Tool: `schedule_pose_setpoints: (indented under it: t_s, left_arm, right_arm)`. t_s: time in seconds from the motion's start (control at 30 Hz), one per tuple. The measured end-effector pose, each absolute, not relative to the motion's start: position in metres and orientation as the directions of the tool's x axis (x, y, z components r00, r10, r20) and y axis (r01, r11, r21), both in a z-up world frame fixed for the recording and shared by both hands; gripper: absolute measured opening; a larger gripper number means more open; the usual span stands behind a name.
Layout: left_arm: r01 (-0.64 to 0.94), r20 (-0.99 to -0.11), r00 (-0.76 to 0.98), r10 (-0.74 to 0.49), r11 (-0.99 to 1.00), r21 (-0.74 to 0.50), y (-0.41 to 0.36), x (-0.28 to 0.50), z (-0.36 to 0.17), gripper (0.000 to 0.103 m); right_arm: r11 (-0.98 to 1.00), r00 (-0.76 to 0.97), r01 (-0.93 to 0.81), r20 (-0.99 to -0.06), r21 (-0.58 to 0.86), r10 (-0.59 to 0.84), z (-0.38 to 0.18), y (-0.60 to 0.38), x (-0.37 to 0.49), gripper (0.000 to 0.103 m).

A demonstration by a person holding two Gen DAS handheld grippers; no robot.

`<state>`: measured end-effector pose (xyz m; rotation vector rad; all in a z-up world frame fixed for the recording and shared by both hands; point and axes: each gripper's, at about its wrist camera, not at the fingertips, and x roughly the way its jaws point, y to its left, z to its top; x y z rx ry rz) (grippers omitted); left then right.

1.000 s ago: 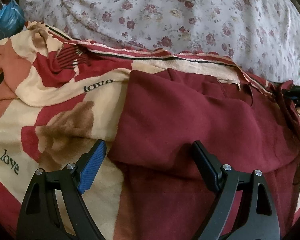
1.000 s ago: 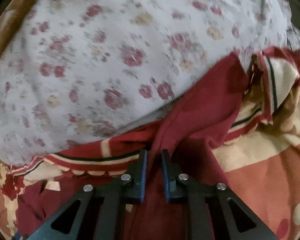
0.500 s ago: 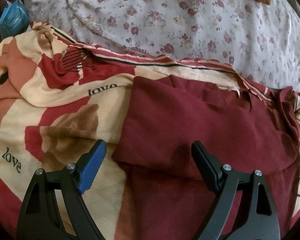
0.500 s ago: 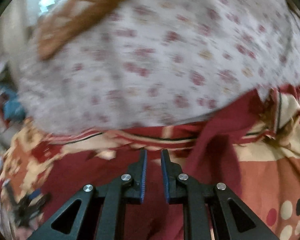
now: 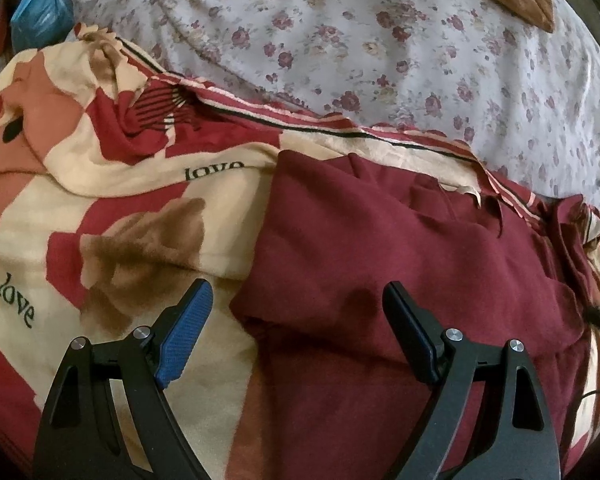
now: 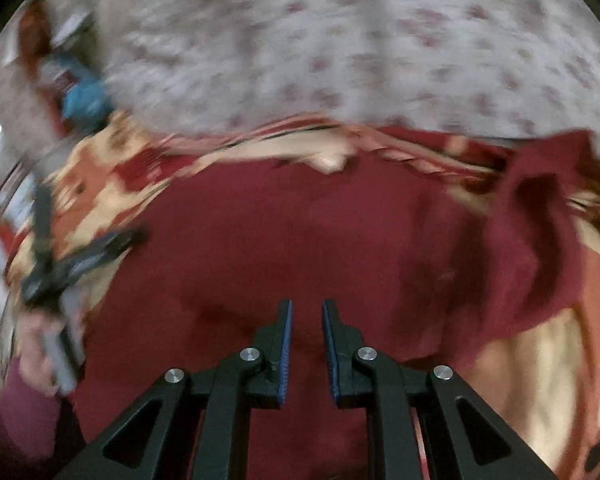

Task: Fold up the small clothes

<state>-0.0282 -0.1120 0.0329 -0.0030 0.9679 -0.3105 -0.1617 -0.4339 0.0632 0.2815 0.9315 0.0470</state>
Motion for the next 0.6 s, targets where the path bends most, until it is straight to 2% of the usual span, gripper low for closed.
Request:
schedule_pose_setpoints:
  t_s: [0.03,0.1,0.3,0.57,0.6]
  left_arm:
    - [0.256,-0.813,0.521,-0.261,0.956,-0.143,-0.112,-0.028,0.032,0.087]
    - [0.255,-0.818,0.514,-0.259,0.956,-0.143,-0.112,-0.027,0.03,0.087]
    - [0.279,-0.821,0.508,-0.261,0.952,-0.13,-0.119,-0.027,0.028,0.087]
    - [0.312,-0.826,0.505,-0.251,0.945,-0.096,-0.127,-0.025,0.025,0.087]
    - [0.312,-0.827,0.503,-0.252,0.945,-0.098,-0.127,-0.024,0.025,0.087]
  right_arm:
    - [0.96,0.616,0.121,-0.777,0.254,0.128,0.067,-0.447,-0.157,0.041]
    - [0.938,0.656,0.232,-0.753,0.259,0.046,0.073,-0.488,-0.146,0.055]
    - [0.839,0.62,0.453,-0.783,0.303,-0.052,0.057,-0.579,-0.096,0.055]
    - [0.764,0.514,0.585,-0.853,0.272,-0.09,0.011,-0.629,-0.04,0.055]
    - [0.762,0.5,0.591,-0.862,0.266,-0.087,0.006,-0.632,-0.035,0.051]
